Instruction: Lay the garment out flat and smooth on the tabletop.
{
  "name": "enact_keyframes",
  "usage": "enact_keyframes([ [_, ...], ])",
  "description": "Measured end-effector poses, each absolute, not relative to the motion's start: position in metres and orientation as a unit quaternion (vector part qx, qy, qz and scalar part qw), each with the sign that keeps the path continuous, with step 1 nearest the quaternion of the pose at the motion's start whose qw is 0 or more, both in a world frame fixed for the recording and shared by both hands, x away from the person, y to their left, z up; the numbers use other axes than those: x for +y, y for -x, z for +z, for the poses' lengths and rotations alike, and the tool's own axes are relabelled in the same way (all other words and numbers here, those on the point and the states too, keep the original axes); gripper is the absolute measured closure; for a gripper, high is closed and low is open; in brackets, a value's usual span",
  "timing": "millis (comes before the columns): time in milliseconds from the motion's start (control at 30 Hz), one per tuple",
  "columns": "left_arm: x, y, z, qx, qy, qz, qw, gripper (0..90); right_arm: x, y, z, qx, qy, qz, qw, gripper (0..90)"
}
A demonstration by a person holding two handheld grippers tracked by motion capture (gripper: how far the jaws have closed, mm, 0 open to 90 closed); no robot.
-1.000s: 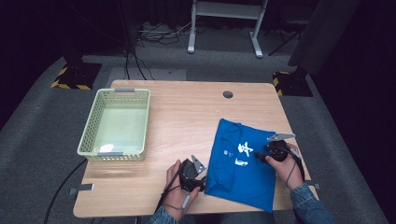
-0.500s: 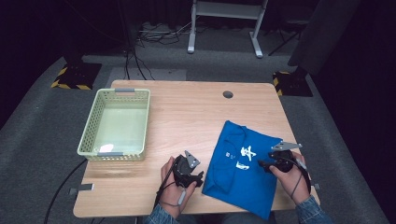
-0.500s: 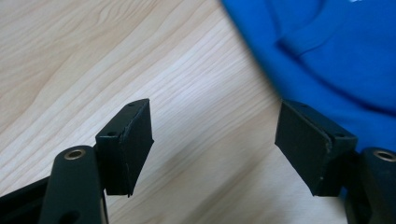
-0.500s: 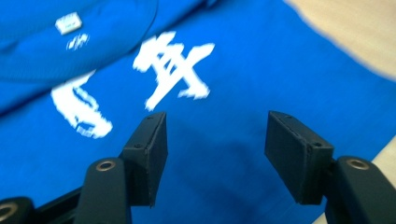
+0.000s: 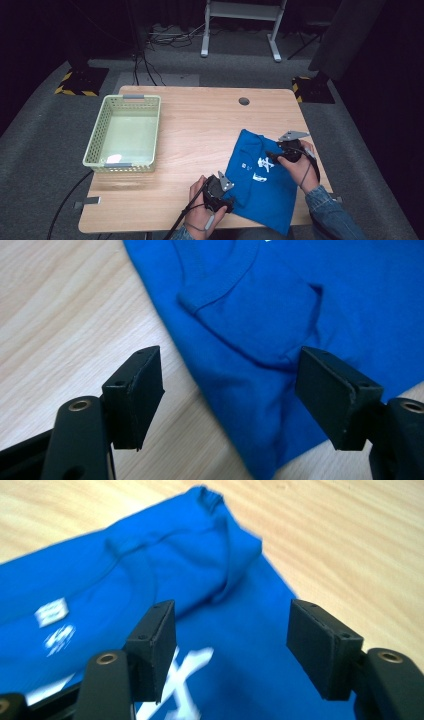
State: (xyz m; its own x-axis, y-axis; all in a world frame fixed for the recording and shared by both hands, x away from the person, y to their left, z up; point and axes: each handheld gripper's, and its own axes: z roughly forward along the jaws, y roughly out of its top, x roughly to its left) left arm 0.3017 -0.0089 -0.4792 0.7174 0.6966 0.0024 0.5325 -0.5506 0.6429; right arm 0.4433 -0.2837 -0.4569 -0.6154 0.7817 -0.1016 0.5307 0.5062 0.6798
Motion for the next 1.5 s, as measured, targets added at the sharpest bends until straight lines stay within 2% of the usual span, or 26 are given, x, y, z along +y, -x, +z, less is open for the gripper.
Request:
enact_keyframes([
  [133, -0.014, -0.305, -0.485, 0.353, -0.878, 0.115, 0.301, 33.5, -0.276, -0.463, -0.464, 0.846, -0.386, 0.311, 0.196, 38.0],
  [233, -0.013, -0.306, -0.485, 0.348, -0.881, 0.091, 0.306, 49.6, -0.266, -0.475, -0.47, 0.855, -0.372, 0.31, 0.186, 43.6],
  [300, -0.011, -0.306, -0.483, 0.337, -0.887, 0.096, 0.301, 62.0, -0.261, -0.482, -0.474, 0.866, -0.355, 0.309, 0.172, 58.7],
  [333, -0.01, -0.306, -0.482, 0.336, -0.888, 0.097, 0.298, 68.6, -0.26, -0.484, -0.475, 0.868, -0.352, 0.308, 0.166, 68.3],
  [367, -0.009, -0.306, -0.481, 0.336, -0.889, 0.098, 0.295, 73.1, -0.26, -0.485, -0.475, 0.871, -0.349, 0.305, 0.164, 82.5],
  [400, -0.006, -0.307, -0.481, 0.335, -0.889, 0.1, 0.294, 76.2, -0.26, -0.484, -0.474, 0.876, -0.347, 0.294, 0.163, 89.8],
  [500, 0.002, -0.311, -0.479, 0.348, -0.887, 0.104, 0.285, 80.0, -0.261, -0.476, -0.472, 0.885, -0.341, 0.273, 0.163, 90.0],
  [667, 0.021, -0.316, -0.473, 0.368, -0.876, 0.132, 0.281, 80.3, -0.268, -0.457, -0.465, 0.882, -0.352, 0.272, 0.155, 90.0],
  [733, 0.027, -0.317, -0.47, 0.377, -0.871, 0.137, 0.284, 79.0, -0.268, -0.456, -0.461, 0.875, -0.359, 0.285, 0.159, 76.9],
  [833, 0.034, -0.317, -0.466, 0.383, -0.867, 0.14, 0.287, 78.1, -0.264, -0.461, -0.456, 0.864, -0.361, 0.306, 0.172, 48.3],
  [900, 0.037, -0.317, -0.465, 0.384, -0.865, 0.14, 0.289, 79.3, -0.259, -0.468, -0.456, 0.862, -0.357, 0.312, 0.18, 37.9],
  [967, 0.04, -0.317, -0.463, 0.386, -0.864, 0.144, 0.289, 80.1, -0.253, -0.476, -0.459, 0.863, -0.348, 0.32, 0.178, 33.1],
  [1033, 0.043, -0.317, -0.463, 0.389, -0.862, 0.144, 0.291, 80.3, -0.248, -0.484, -0.464, 0.866, -0.337, 0.33, 0.163, 38.6],
  [1167, 0.051, -0.318, -0.461, 0.395, -0.858, 0.15, 0.293, 80.5, -0.244, -0.491, -0.472, 0.885, -0.309, 0.325, 0.125, 74.0],
  [1233, 0.055, -0.318, -0.461, 0.398, -0.855, 0.153, 0.294, 80.6, -0.245, -0.487, -0.47, 0.892, -0.3, 0.316, 0.121, 83.4],
  [1500, 0.059, -0.321, -0.458, 0.399, -0.853, 0.165, 0.293, 80.6, -0.261, -0.44, -0.45, 0.891, -0.327, 0.282, 0.14, 85.6],
])
